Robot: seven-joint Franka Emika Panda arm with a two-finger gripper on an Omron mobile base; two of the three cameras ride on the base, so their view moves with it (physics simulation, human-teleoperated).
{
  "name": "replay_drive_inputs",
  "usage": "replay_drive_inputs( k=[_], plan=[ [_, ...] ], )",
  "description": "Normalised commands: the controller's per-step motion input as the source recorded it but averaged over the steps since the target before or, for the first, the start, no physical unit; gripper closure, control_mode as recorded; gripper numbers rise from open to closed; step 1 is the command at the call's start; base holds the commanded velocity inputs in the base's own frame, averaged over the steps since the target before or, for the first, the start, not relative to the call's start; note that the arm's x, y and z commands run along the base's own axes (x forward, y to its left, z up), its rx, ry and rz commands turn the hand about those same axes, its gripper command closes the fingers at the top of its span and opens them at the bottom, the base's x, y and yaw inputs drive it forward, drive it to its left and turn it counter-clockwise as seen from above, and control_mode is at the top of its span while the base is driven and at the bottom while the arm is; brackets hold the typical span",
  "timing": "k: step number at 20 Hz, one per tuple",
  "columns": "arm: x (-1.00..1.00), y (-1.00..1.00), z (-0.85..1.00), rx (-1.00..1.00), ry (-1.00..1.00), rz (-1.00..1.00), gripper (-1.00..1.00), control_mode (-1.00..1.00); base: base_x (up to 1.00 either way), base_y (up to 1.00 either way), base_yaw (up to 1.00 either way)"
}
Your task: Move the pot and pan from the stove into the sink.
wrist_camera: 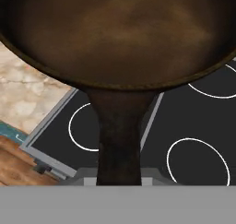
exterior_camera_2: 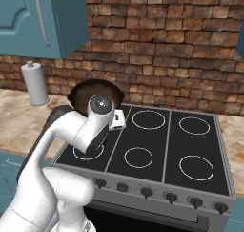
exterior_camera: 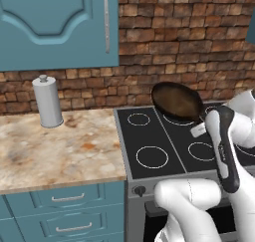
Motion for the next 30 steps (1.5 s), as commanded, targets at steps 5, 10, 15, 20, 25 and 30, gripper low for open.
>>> replay_drive_inputs(
  k=[5, 10, 15, 20, 25, 30],
  plan=[
    [-0.96, 0.03, 0.37, 0.00, -0.04, 0.07, 1.00, -1.00, 0.00, 0.00, 0.00],
    [-0.97, 0.04, 0.32, 0.00, -0.02, 0.07, 1.00, -1.00, 0.00, 0.00, 0.00],
    [-0.80, 0.10, 0.33, -0.03, 0.06, 0.16, 1.00, -1.00, 0.00, 0.00, 0.00],
    [-0.97, 0.06, 0.09, -0.06, 0.00, 0.14, 1.00, -1.00, 0.00, 0.00, 0.00],
    [-0.50, 0.04, 0.01, -0.03, -0.03, 0.07, 1.00, -1.00, 0.00, 0.00, 0.00],
    [0.00, 0.00, 0.00, 0.00, 0.00, 0.00, 1.00, -1.00, 0.00, 0.00, 0.00]
  ],
)
